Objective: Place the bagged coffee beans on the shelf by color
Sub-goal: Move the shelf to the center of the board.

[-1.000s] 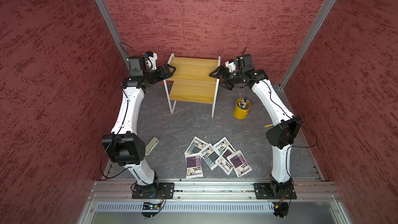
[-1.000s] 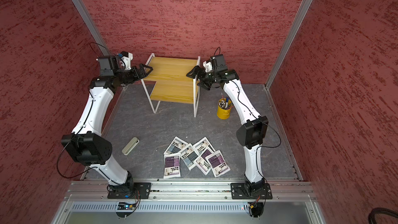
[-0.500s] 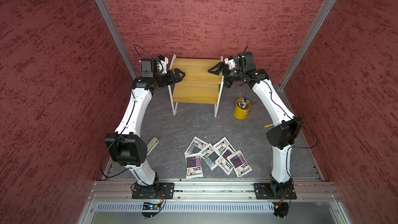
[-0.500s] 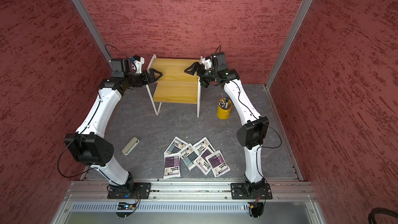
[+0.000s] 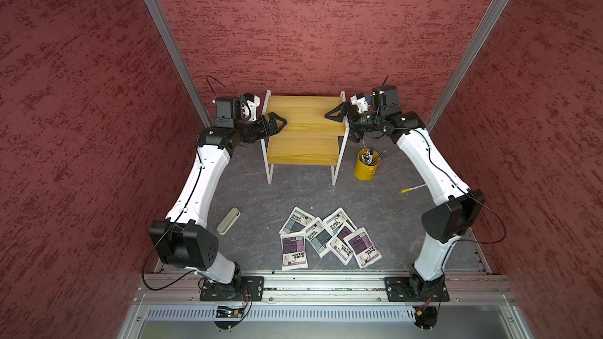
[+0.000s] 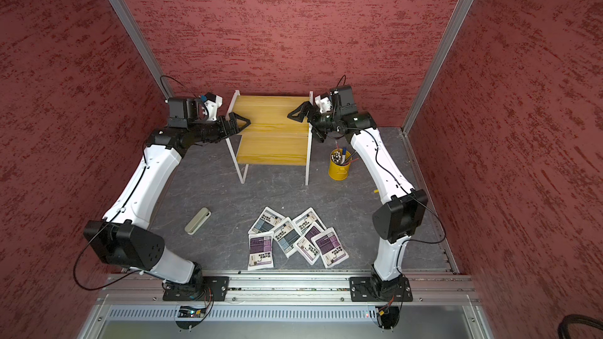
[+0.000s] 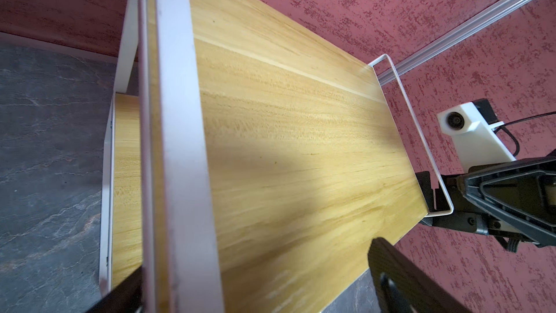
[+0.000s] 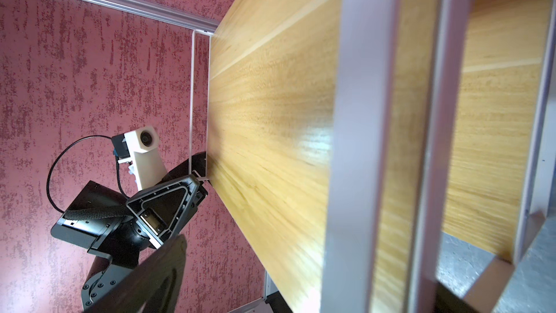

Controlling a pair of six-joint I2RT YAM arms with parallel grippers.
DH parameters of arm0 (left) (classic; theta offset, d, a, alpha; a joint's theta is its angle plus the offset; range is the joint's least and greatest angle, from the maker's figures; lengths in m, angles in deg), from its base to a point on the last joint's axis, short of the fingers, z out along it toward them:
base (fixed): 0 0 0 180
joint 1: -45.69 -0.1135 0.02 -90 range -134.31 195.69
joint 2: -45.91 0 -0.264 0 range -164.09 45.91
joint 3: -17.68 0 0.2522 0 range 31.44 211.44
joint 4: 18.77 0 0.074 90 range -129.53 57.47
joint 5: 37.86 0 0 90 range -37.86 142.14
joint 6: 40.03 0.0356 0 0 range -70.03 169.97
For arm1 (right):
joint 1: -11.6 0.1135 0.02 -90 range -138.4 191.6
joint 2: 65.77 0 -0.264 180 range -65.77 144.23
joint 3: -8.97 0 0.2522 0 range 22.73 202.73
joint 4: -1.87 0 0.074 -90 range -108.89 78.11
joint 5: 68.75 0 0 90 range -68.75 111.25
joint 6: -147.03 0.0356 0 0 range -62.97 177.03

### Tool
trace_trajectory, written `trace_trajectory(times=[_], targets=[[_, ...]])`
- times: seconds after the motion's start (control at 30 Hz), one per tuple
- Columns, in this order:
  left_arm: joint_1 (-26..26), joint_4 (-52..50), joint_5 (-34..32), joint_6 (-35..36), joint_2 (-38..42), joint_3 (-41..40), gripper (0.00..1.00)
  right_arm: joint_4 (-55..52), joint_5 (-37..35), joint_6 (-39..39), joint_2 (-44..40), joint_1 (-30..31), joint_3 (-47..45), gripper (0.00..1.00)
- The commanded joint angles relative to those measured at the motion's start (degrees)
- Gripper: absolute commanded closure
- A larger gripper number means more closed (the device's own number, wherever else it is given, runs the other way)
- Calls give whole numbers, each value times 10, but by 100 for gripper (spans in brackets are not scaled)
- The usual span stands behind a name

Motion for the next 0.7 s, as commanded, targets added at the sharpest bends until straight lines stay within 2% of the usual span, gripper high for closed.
trace_trajectory(times=[0.0,0.37,0.67], targets=[[28,16,41,-2,22,5,0,66,26,-6,-66,3,-13,2],[99,11,15,-23,43,-21,0,79,53,-11,-160,-39,-126,2],[116,15,-11,-28,54,-43,0,56,75,-28,-176,-73,-146,2]])
